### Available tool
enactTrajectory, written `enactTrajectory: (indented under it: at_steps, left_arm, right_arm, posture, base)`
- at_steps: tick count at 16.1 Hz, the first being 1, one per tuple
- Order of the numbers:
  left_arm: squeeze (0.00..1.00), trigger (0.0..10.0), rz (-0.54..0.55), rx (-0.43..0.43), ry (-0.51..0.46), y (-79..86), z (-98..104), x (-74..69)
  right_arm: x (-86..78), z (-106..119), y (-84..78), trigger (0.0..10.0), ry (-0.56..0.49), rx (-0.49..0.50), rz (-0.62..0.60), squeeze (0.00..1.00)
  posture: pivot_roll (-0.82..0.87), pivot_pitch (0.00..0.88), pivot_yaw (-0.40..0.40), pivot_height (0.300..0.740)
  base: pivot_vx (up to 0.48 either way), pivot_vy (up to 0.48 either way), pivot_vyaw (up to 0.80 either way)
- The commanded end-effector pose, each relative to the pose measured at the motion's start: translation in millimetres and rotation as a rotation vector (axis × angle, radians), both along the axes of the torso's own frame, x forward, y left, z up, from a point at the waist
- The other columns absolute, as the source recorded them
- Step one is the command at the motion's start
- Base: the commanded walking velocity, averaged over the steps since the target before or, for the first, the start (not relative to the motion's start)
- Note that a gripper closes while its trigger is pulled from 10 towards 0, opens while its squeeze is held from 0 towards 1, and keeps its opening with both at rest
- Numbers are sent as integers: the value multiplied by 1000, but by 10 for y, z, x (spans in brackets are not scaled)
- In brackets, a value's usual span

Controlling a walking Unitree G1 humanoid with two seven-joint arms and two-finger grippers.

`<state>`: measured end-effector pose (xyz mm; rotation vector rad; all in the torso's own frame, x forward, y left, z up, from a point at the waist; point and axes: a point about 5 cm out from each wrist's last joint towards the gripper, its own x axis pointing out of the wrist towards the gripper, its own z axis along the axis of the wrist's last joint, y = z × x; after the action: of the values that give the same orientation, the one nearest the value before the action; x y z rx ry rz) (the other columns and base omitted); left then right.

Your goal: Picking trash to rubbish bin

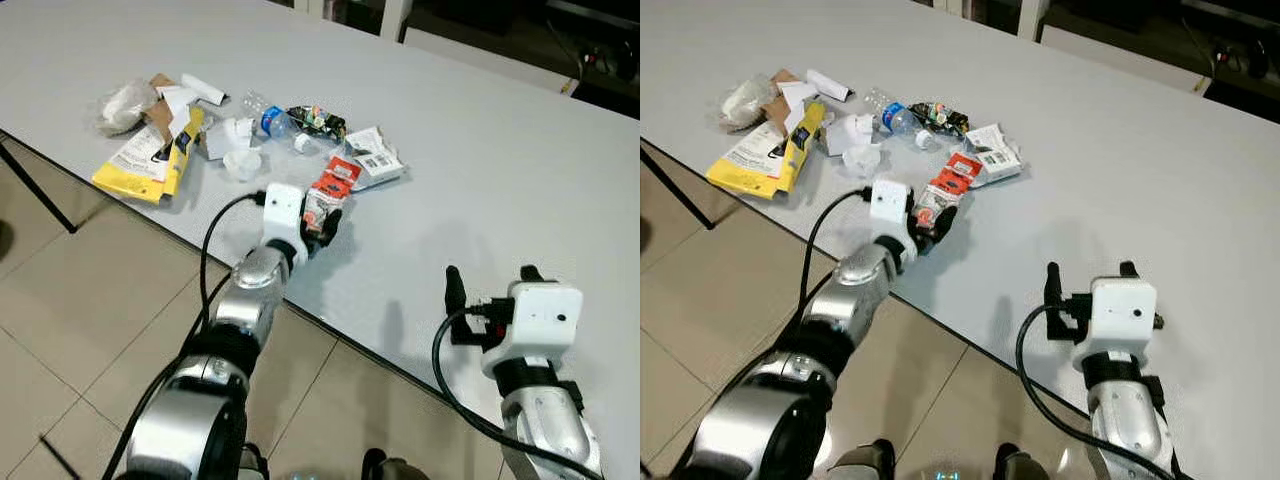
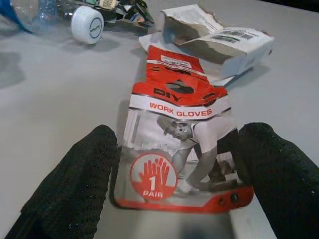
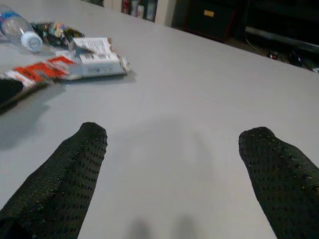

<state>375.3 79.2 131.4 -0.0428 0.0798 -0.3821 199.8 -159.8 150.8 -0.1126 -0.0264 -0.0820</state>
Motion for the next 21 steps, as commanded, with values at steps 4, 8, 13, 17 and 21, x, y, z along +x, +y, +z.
enactTrajectory:
  at_steps: [4,8,13,17,21]
  left_arm:
    - [0,10000,11,57,11,16,14,68]
    - [0,10000,20,132,31,62,-20,90]
    - [0,0,54,327,93,268,-179,76]
    - [0,0,76,347,125,363,-264,45]
    - [0,0,85,350,131,391,-291,33]
  right_arm:
    - [-54,45,5,10000,-2,-7,-18,0]
    - [-63,37,14,10000,4,-5,-18,0]
    - [-57,28,33,10000,5,0,-17,0]
    - [-56,20,35,10000,6,2,-19,0]
    - [-35,19,36,10000,4,2,-17,0]
  posture:
    - [-9,212,-7,740]
    - [-13,213,-8,740]
    - [-11,214,0,740]
    - [-9,213,3,740]
    - [-4,211,2,740]
  base:
    - [0,0,0]
    - [0,0,0]
    - [0,0,0]
    - [0,0,0]
    - [0,0,0]
